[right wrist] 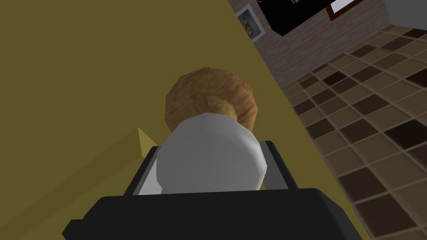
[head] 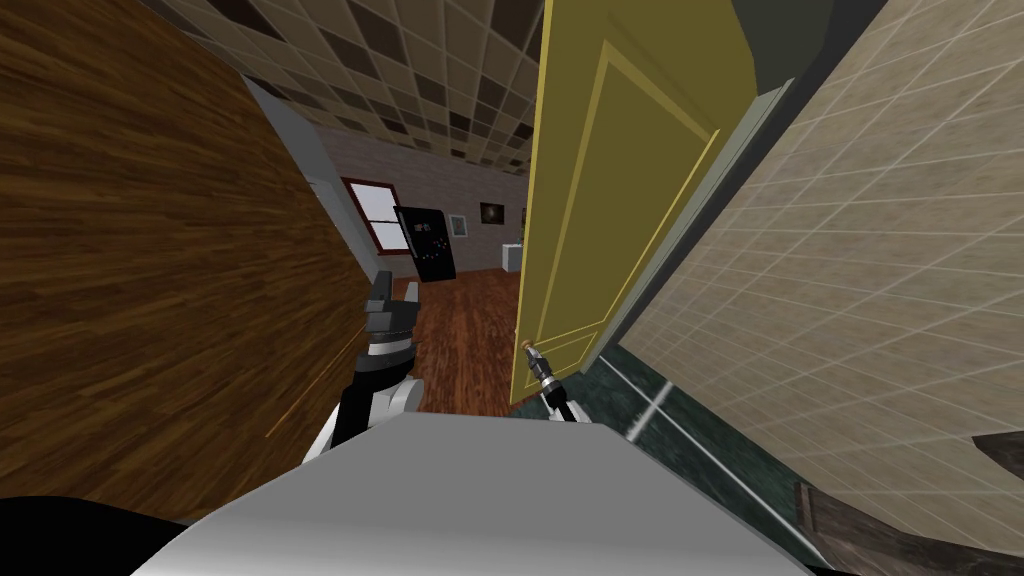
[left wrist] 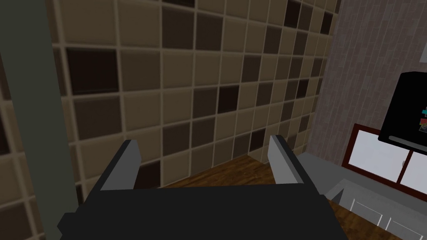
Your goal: Push the door open
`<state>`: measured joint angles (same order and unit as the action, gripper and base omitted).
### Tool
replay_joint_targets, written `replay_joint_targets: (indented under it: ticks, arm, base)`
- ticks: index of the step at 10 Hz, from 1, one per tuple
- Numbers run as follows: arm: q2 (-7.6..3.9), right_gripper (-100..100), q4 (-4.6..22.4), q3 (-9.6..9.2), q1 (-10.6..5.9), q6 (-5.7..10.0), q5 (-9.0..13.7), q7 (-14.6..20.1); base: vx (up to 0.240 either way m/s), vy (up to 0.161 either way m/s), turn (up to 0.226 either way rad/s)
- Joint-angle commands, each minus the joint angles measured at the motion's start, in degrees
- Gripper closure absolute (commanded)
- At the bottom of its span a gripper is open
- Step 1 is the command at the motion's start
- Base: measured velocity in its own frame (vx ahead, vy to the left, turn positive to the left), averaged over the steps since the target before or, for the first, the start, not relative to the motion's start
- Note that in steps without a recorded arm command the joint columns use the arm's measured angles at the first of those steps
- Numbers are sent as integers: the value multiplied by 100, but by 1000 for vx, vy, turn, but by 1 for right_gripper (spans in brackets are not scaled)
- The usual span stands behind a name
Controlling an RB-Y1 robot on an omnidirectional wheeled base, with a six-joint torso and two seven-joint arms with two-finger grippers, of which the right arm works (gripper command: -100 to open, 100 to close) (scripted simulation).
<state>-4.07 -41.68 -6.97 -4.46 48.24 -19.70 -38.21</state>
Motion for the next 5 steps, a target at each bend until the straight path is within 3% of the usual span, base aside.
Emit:
replay_joint_targets:
  ticks: [1,5]
  arm:
    - [-38,100,-33,-4,-34,-17,100,286]
    - [-53,100,7,-83,-69,-19,256,775]
  base:
    - [32,19,-31]
    - [42,22,-26]
